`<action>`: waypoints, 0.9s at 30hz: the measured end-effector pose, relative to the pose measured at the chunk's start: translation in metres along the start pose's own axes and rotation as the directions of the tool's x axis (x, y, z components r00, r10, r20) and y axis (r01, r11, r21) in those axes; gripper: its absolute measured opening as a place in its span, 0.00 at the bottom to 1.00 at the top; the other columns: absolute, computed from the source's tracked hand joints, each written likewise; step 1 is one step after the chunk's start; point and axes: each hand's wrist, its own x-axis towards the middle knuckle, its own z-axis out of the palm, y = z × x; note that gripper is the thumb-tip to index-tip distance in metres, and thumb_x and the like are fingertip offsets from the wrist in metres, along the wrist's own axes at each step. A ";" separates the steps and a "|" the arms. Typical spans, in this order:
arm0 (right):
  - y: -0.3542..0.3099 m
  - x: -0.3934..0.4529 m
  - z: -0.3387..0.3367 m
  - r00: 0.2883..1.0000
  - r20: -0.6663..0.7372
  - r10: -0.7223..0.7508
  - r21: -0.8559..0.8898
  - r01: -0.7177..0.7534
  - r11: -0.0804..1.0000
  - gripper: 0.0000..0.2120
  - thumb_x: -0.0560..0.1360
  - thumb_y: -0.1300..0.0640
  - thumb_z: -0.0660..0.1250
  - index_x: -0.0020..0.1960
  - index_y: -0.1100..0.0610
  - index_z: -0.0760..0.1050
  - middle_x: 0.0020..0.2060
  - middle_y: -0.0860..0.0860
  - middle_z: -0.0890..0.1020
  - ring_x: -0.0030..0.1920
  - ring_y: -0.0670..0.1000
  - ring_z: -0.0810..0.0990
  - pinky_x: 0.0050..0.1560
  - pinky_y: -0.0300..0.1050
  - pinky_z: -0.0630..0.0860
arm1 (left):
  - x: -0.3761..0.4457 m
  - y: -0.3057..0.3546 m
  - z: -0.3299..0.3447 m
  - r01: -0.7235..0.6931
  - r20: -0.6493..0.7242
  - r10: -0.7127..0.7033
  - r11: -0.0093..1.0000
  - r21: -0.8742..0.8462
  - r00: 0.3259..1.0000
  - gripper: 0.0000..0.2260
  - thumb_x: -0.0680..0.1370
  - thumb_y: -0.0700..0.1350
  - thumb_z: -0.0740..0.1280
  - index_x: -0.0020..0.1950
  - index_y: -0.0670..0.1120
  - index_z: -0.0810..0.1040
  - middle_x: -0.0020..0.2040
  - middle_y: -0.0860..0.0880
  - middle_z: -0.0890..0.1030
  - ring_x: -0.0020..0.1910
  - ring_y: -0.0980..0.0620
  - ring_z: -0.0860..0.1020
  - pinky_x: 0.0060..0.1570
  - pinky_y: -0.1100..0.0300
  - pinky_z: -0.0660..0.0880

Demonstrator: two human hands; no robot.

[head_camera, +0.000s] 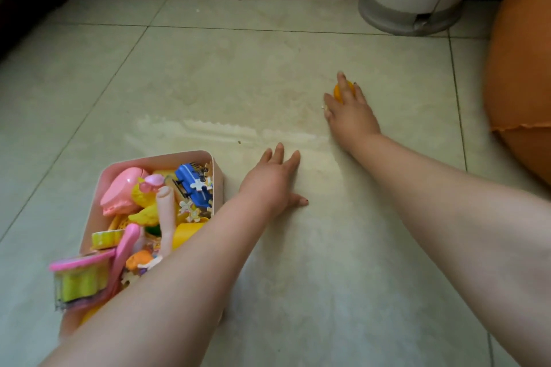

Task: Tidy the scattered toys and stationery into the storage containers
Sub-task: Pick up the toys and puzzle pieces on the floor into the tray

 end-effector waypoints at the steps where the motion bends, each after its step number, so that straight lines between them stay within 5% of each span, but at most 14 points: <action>1: -0.002 -0.010 0.001 1.000 -0.013 -0.017 0.004 0.017 1.000 0.20 0.81 0.53 0.55 0.73 0.52 0.65 0.79 0.52 0.44 0.77 0.65 0.50 0.75 0.50 0.53 | 0.000 0.000 0.000 0.001 0.000 -0.001 1.000 -0.004 1.000 0.46 0.71 0.61 0.71 0.79 0.54 0.47 0.80 0.47 0.43 0.79 0.45 0.46 0.76 0.52 0.55; 5: -0.015 -0.063 0.003 0.997 0.005 -0.073 0.000 0.073 0.997 0.21 0.82 0.54 0.55 0.74 0.54 0.64 0.79 0.52 0.45 0.77 0.61 0.51 0.75 0.47 0.52 | -0.008 -0.001 -0.003 -0.018 -0.035 0.016 0.998 -0.064 0.999 0.43 0.72 0.58 0.72 0.79 0.52 0.50 0.80 0.46 0.47 0.79 0.45 0.49 0.75 0.54 0.54; 8: -0.028 -0.116 0.010 0.990 0.010 -0.143 0.039 0.142 0.989 0.21 0.81 0.54 0.58 0.74 0.53 0.66 0.79 0.50 0.48 0.77 0.60 0.53 0.75 0.49 0.58 | -0.021 -0.003 0.004 -0.031 -0.138 -0.007 0.961 -0.274 0.990 0.39 0.73 0.51 0.73 0.78 0.48 0.56 0.78 0.47 0.58 0.77 0.49 0.59 0.72 0.60 0.58; 11: -0.043 -0.171 0.019 0.985 0.005 -0.170 0.093 0.169 0.981 0.20 0.80 0.56 0.61 0.71 0.53 0.70 0.79 0.50 0.53 0.77 0.59 0.56 0.73 0.52 0.63 | -0.046 -0.003 0.022 -0.086 -0.254 -0.002 0.939 -0.333 0.967 0.33 0.71 0.47 0.74 0.74 0.48 0.66 0.71 0.47 0.70 0.71 0.47 0.67 0.67 0.60 0.63; 16: -0.081 -0.242 0.018 0.991 0.039 -0.128 0.243 0.115 0.963 0.21 0.79 0.60 0.62 0.71 0.52 0.71 0.78 0.49 0.56 0.76 0.54 0.59 0.73 0.46 0.60 | -0.095 -0.005 0.054 -0.145 -0.267 0.054 0.931 -0.334 0.962 0.22 0.70 0.48 0.74 0.63 0.48 0.75 0.57 0.44 0.72 0.60 0.44 0.70 0.59 0.56 0.67; 18: -0.095 -0.259 0.017 0.997 0.049 -0.057 0.349 0.036 0.936 0.23 0.78 0.64 0.62 0.72 0.53 0.70 0.77 0.49 0.58 0.75 0.52 0.61 0.73 0.44 0.61 | -0.105 -0.006 0.060 -0.161 -0.246 0.080 0.931 -0.328 0.966 0.22 0.70 0.48 0.74 0.61 0.45 0.75 0.56 0.43 0.73 0.59 0.42 0.72 0.57 0.56 0.68; 21: -0.109 -0.276 0.014 0.977 0.005 0.215 0.496 -0.189 0.848 0.21 0.79 0.65 0.61 0.70 0.54 0.73 0.77 0.44 0.57 0.71 0.40 0.63 0.66 0.27 0.58 | -0.110 0.001 0.062 -0.153 -0.206 0.091 0.939 -0.309 0.974 0.24 0.69 0.50 0.76 0.61 0.44 0.73 0.57 0.43 0.73 0.58 0.43 0.72 0.56 0.55 0.69; 24: -0.112 -0.289 0.009 0.884 -0.025 0.468 0.551 -0.378 0.744 0.18 0.79 0.65 0.60 0.67 0.54 0.76 0.77 0.46 0.58 0.73 0.46 0.64 0.60 0.23 0.53 | -0.112 0.010 0.061 -0.136 -0.161 0.093 0.950 -0.281 0.983 0.20 0.70 0.50 0.76 0.57 0.44 0.75 0.57 0.42 0.74 0.57 0.42 0.74 0.56 0.54 0.71; 27: -0.106 -0.296 0.000 0.847 -0.005 0.532 0.547 -0.443 0.710 0.19 0.80 0.66 0.58 0.67 0.53 0.75 0.77 0.47 0.58 0.73 0.47 0.64 0.58 0.22 0.52 | -0.114 0.012 0.057 -0.111 -0.123 0.078 0.953 -0.284 0.989 0.10 0.74 0.46 0.72 0.52 0.43 0.79 0.55 0.42 0.74 0.53 0.41 0.76 0.54 0.54 0.74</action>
